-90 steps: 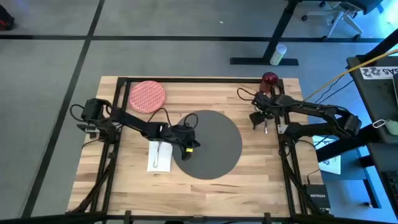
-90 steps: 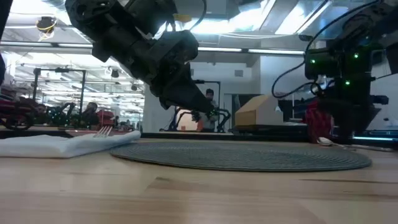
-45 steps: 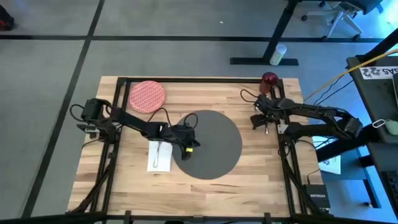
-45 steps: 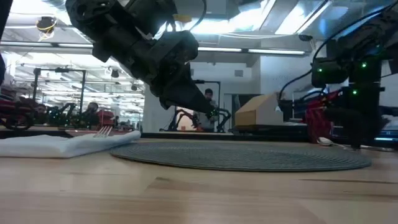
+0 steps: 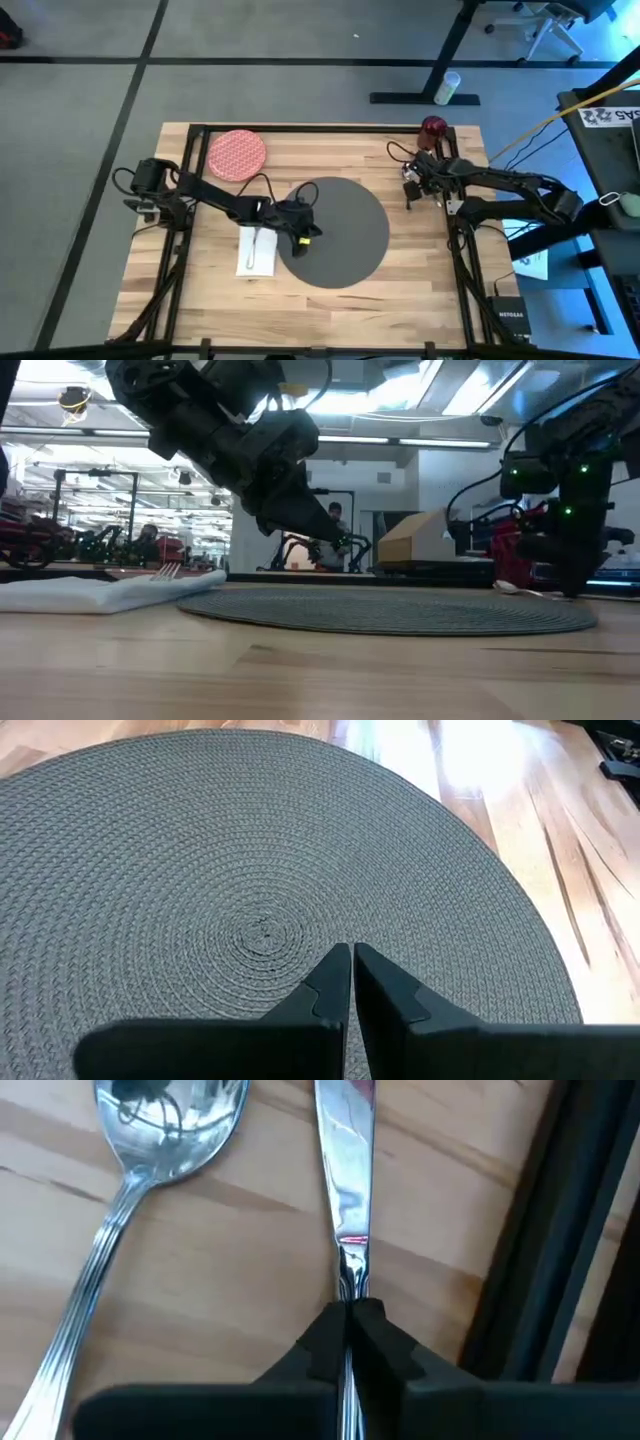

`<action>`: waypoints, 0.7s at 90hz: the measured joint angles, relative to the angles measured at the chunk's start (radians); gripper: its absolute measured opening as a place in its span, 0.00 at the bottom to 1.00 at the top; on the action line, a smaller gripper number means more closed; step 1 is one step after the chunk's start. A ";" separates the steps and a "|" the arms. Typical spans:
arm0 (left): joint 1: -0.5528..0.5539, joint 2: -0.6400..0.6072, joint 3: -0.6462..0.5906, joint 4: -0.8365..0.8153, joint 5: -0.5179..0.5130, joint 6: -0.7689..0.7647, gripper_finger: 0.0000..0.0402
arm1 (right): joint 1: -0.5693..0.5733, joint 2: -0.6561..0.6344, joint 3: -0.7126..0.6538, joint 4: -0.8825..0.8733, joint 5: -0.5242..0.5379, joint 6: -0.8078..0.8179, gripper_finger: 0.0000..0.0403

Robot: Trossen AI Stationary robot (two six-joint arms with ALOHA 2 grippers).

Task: Set table place
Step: Put the silver table knife on the gray placemat

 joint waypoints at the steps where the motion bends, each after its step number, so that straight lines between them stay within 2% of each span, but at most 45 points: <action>1: 0.000 0.000 0.000 0.000 0.000 0.000 0.00 | 0.000 -0.003 0.001 -0.004 -0.005 0.000 0.00; 14: 0.000 0.000 0.000 0.000 0.000 0.000 0.00 | 0.001 -0.053 0.042 -0.072 -0.044 -0.017 0.00; 34: 0.000 0.000 0.000 0.000 0.000 0.006 0.00 | 0.009 -0.102 0.086 -0.073 -0.088 -0.042 0.00; 63: -0.002 0.000 0.000 0.001 0.000 0.011 0.00 | 0.066 -0.084 0.092 -0.025 -0.072 -0.043 0.03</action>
